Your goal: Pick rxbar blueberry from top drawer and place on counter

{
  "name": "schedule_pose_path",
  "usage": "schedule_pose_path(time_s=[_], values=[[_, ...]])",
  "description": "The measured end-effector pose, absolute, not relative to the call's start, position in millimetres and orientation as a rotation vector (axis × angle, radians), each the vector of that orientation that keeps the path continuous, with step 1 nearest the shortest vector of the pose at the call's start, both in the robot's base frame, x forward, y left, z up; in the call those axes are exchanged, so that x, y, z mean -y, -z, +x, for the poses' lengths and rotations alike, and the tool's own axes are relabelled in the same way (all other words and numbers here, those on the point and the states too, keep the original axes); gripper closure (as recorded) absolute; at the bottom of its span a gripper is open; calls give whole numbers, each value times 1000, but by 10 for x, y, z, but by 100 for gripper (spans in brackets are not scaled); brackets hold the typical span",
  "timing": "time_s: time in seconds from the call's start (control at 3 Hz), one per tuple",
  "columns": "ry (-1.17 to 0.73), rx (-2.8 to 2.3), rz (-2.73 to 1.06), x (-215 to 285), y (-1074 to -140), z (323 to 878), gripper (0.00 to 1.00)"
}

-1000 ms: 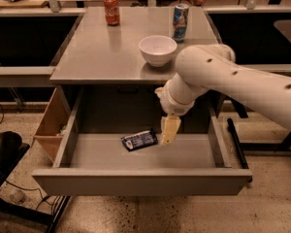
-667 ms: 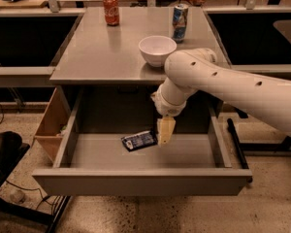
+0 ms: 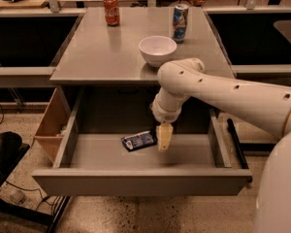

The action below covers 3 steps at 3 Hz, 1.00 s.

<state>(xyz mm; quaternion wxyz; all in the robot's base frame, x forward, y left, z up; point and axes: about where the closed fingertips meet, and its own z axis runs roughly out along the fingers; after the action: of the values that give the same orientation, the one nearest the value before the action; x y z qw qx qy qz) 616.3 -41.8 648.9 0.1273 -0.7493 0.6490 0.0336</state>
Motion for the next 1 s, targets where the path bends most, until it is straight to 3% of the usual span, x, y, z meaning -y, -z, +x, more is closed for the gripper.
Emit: schedule_pose_path(time_s=[0.67,1.0], values=[[-211,-1876,-2191,137,-6061,6005,0],[-255,-1861,-2198,-2,-5931,5974,15]])
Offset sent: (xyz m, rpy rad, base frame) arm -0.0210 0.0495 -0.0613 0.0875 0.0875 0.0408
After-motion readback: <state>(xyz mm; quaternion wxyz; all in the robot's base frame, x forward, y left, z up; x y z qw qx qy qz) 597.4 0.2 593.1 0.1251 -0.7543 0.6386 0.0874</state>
